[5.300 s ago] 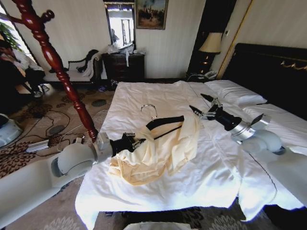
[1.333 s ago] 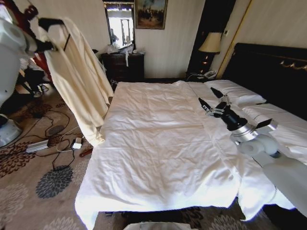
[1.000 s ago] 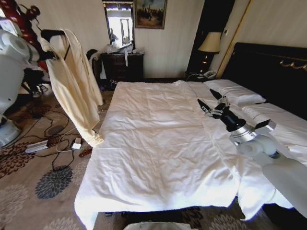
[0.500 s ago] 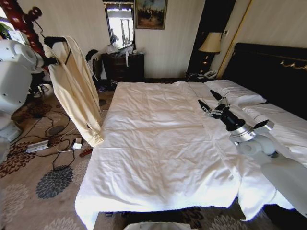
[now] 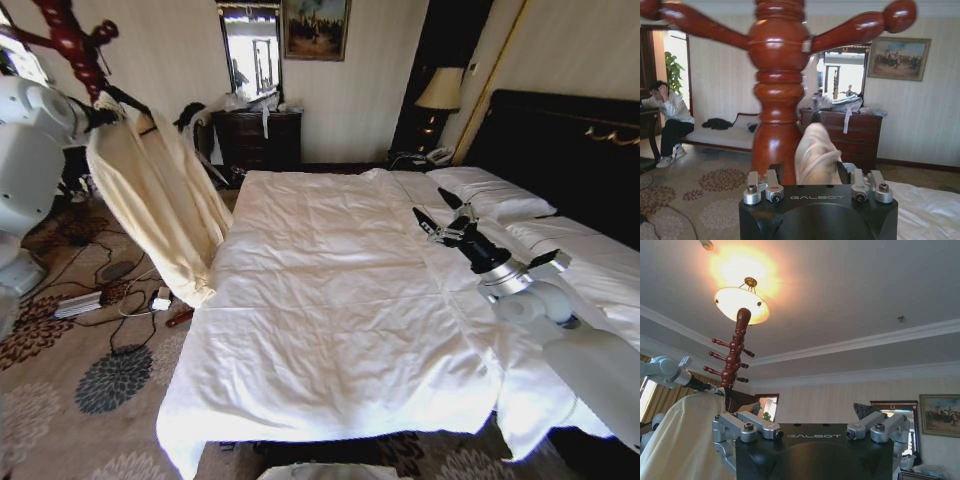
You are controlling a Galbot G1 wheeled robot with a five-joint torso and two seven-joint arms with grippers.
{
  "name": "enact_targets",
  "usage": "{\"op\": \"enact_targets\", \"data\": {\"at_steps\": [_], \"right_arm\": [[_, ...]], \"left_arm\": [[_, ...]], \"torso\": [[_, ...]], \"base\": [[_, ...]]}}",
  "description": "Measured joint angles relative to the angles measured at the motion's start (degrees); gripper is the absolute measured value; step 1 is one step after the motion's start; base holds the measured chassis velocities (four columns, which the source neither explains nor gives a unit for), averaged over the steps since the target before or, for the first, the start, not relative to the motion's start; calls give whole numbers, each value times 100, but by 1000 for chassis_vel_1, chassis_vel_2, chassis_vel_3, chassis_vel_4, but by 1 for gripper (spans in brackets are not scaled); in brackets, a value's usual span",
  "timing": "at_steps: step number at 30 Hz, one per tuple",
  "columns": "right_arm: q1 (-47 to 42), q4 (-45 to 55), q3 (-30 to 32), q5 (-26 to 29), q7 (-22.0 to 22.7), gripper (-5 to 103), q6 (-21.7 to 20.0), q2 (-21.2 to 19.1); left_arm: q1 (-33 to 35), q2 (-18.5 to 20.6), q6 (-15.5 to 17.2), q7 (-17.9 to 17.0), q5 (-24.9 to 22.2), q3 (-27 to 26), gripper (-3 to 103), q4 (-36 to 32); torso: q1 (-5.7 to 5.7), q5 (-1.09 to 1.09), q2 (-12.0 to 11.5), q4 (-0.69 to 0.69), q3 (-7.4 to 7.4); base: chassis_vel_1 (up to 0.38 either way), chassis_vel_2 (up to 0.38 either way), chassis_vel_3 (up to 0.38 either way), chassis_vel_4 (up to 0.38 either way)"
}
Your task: Pick up the clothes from the bed and hang them on the clothes hanger.
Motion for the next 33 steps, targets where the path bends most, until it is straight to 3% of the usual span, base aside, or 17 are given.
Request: {"op": "enact_targets", "data": {"at_steps": [7,9,10,17,23,25,27,29,31,32,33], "right_arm": [[-46,94,38,-8,32,100,-8,29],[-50,108,45,-9,83,100,-12,37],[-61,132,59,-9,194,100,-25,42],[-116,150,110,-12,870,100,-75,107],[-156,239,207,-21,1387,100,-219,244],[-220,313,310,-35,1817,100,-344,398],[-410,415,538,-207,2406,100,-516,623],[-535,452,685,-378,2617,100,-563,741],[-913,521,1095,-930,2949,100,-545,1062],[-913,521,1095,-930,2949,100,-545,1062],[-1191,603,1361,-1134,3025,100,-526,1232]], "left_arm": [[558,435,-29,-279,-64,-365,94,-852],[654,494,-91,-309,-86,-482,94,-966],[775,567,-208,-335,-130,-641,99,-1109],[1407,1142,-877,-282,-720,-1336,100,-2171],[2052,1754,-979,-365,-1020,-1712,100,-3302],[2462,2163,-994,-486,-1039,-1892,100,-3839],[3062,2777,-1182,-818,-971,-2051,100,-4598],[3293,2968,-1294,-1022,-959,-2109,100,-4884],[3803,3264,-1844,-1638,-946,-2177,100,-5558],[3803,3264,-1844,-1638,-946,-2177,100,-5558],[4009,3272,-2137,-1890,-859,-2203,100,-5783]], "torso": [[0,0,0,-4,0],[0,0,-1,-4,0],[0,1,-1,-2,0],[0,2,-1,-1,0],[0,3,-1,-4,-1],[0,1,-1,-3,-1],[0,0,0,5,-1],[-1,0,0,7,-2],[-1,3,0,4,-2],[-1,3,0,4,-2],[-1,6,0,1,-2]], "base": [[0,0,0,0],[0,0,0,0],[0,0,0,0],[0,0,0,0],[0,0,0,0],[0,0,0,0],[0,0,0,0],[0,0,0,0],[0,0,0,0],[0,0,0,0],[0,0,0,0]]}}
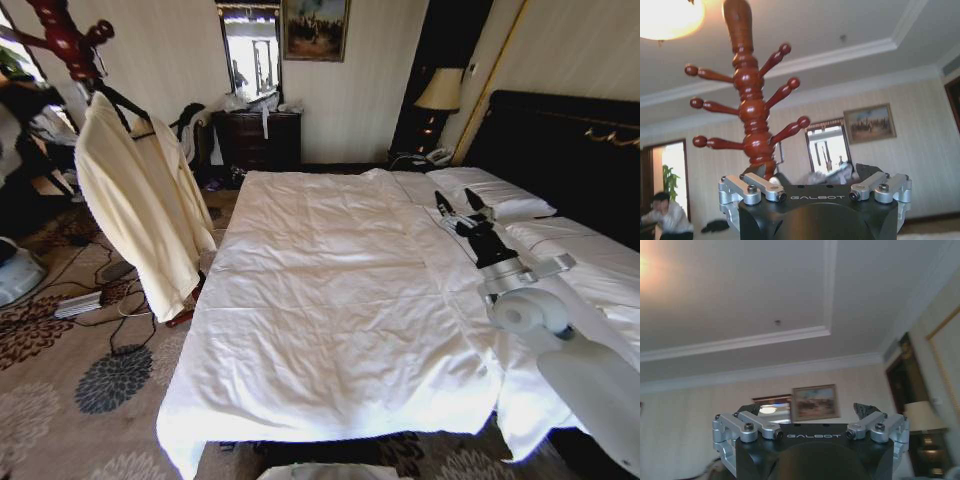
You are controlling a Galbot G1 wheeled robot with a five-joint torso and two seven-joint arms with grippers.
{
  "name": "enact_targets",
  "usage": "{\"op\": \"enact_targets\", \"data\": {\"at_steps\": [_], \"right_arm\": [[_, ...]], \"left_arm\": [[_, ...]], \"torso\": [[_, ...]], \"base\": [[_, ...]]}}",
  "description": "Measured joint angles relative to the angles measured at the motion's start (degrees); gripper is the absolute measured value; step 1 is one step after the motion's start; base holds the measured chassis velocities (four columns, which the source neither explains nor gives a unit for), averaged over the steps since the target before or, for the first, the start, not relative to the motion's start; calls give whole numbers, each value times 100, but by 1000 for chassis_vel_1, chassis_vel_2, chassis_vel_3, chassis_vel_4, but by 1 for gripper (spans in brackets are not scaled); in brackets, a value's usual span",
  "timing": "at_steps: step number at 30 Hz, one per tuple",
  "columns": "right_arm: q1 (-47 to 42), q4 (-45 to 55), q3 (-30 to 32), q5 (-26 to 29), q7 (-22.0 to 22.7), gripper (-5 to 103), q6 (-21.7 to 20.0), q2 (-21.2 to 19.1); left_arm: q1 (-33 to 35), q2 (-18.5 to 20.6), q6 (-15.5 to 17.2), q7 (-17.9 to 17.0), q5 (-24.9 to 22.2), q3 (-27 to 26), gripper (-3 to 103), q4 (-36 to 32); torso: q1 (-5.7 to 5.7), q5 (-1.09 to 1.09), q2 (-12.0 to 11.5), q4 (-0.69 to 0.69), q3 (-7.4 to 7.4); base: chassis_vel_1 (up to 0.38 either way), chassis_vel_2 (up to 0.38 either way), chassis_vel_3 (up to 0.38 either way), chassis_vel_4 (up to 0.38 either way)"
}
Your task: Pick up the clothes from the bed and hang them on the clothes hanger.
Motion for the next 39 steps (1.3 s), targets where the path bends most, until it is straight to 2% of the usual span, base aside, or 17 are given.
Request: {"op": "enact_targets", "data": {"at_steps": [2,4,6,8,12,14,15,17,20,21,24,27,30,31,34,36,39], "right_arm": [[-748,290,670,-289,78,100,37,416],[-983,390,822,-374,80,100,69,591],[-1305,505,950,-539,78,100,195,883],[-1435,544,983,-662,72,100,283,1044],[-1549,554,989,-826,70,100,445,1205],[-1579,451,954,-1013,67,100,622,1319],[-1579,451,954,-1013,67,100,622,1319],[-1612,342,927,-1178,48,100,752,1382],[-1692,157,930,-1403,19,100,923,1414],[-1692,157,930,-1403,19,100,923,1414],[-1772,57,992,-1567,10,100,1069,1478],[-1911,122,1060,-1723,28,100,1102,1555],[-2189,348,1091,-2034,62,100,1124,1705],[-2189,348,1091,-2034,62,100,1124,1705],[-2446,625,945,-2345,70,100,1129,2006],[-2558,805,821,-2475,93,100,1128,2179],[-2728,1067,687,-2633,137,100,1125,2325]], "left_arm": [[327,-265,-269,-189,180,-107,100,-230],[538,-360,-286,-203,244,-262,100,-280],[1197,-490,-305,-197,590,-770,100,-245],[1476,-538,-344,-155,920,-920,100,-51],[1974,-649,-673,179,1628,-952,100,493],[2628,-1037,-1264,485,2198,-926,100,1033],[2628,-1037,-1264,485,2198,-926,100,1033],[3208,-1533,-1578,596,2393,-1054,100,1199],[3897,-2255,-1761,655,2612,-1391,100,1106],[3897,-2255,-1761,655,2612,-1391,100,1106],[4462,-2719,-1756,589,2846,-1812,100,583],[5068,-2933,-1422,385,3036,-2364,100,-128],[6262,-3214,-1088,311,3611,-3198,100,-1022],[6262,-3214,-1088,311,3611,-3198,100,-1022],[7360,-3868,-1015,345,4208,-3756,100,-1797],[7805,-4321,-952,383,4514,-3903,100,-2219],[8317,-4895,-789,435,4900,-3993,100,-2768]], "torso": [[0,-2,0,-12,0],[1,-11,0,-19,0],[0,0,0,-15,0],[0,-3,0,1,0],[1,-5,0,2,1],[1,-4,0,-5,1],[1,-4,0,-5,1],[3,-8,0,-5,3],[2,-8,0,-2,2],[2,-8,0,-2,2],[3,-3,0,-5,2],[3,-2,-1,-6,2],[0,-2,0,-2,0],[0,-2,0,-2,0],[0,-2,0,0,0],[0,-4,1,-6,0],[0,-3,0,-1,0]], "base": [[0,0,0,0],[0,0,0,0],[0,0,0,0],[0,0,0,0],[0,0,0,0],[0,0,0,0],[0,0,0,0],[0,0,0,0],[0,0,0,0],[0,0,0,0],[0,0,0,0],[0,0,0,0],[0,0,0,0],[0,0,0,0],[0,0,0,0],[0,0,0,0],[0,0,0,0]]}}
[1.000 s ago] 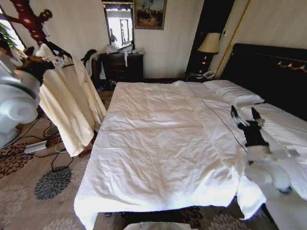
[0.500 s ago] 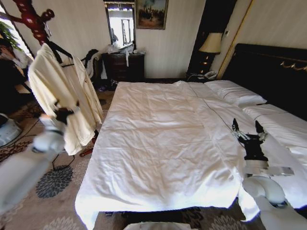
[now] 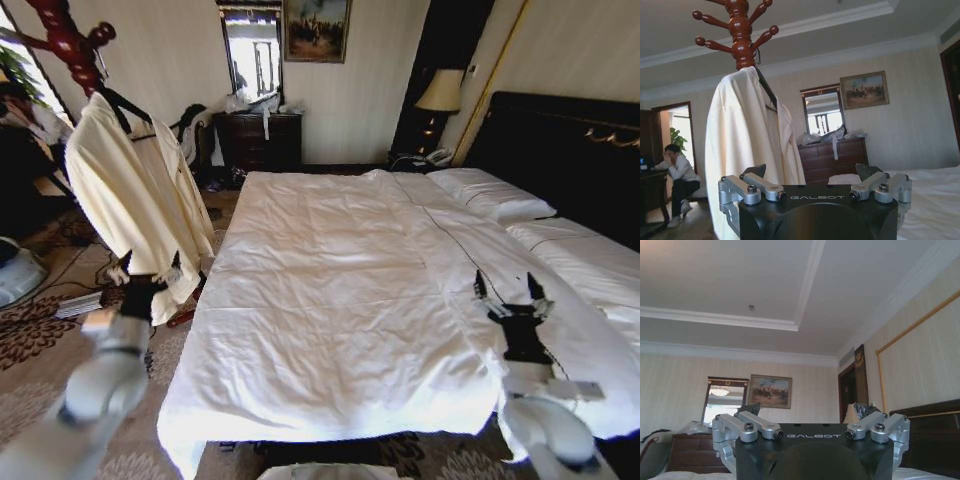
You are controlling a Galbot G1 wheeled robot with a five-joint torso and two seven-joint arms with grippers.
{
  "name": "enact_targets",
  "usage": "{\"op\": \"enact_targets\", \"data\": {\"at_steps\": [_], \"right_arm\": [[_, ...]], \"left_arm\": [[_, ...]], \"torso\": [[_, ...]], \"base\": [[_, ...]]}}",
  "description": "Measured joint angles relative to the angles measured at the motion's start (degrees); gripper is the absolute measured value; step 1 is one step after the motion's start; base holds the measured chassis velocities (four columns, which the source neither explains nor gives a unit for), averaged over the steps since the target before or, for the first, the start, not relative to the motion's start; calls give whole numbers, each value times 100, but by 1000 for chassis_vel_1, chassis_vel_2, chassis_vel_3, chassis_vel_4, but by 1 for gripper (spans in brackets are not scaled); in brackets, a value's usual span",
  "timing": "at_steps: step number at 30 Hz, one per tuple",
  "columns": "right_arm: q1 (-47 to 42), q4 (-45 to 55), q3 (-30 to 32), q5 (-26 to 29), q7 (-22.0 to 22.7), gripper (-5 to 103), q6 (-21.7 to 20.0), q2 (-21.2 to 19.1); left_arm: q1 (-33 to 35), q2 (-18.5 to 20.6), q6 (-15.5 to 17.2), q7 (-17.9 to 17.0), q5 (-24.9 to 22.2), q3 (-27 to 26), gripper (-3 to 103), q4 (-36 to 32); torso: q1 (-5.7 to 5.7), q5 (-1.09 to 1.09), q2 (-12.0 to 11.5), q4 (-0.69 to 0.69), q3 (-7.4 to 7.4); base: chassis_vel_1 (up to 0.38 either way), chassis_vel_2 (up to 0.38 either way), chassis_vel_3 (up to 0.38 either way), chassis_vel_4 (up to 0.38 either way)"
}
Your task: Pick up the clothes from the bed and hang them on the clothes hanger.
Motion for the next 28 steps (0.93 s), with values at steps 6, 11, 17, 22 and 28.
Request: {"op": "enact_targets", "data": {"at_steps": [6,11,17,22,28], "right_arm": [[-508,631,-114,-250,54,100,1,141],[-623,815,-172,-403,144,100,-62,238],[-619,821,-177,-411,157,100,-81,242],[-613,818,-178,-408,157,100,-83,237],[-607,807,-177,-401,158,100,-86,233]], "left_arm": [[806,-1031,-108,339,944,155,100,-622],[895,-1286,-323,537,990,126,100,-643],[868,-1281,-344,551,964,124,100,-615],[853,-1267,-344,551,948,130,100,-602],[837,-1251,-344,551,934,138,100,-589]], "torso": [[-1,-1,0,-1,1],[0,-1,1,-3,1],[1,-1,0,-2,2],[1,-1,0,-2,2],[1,-2,-1,-2,2]], "base": [[0,0,0,0],[0,0,0,0],[0,0,0,0],[0,0,0,0],[0,0,0,0]]}}
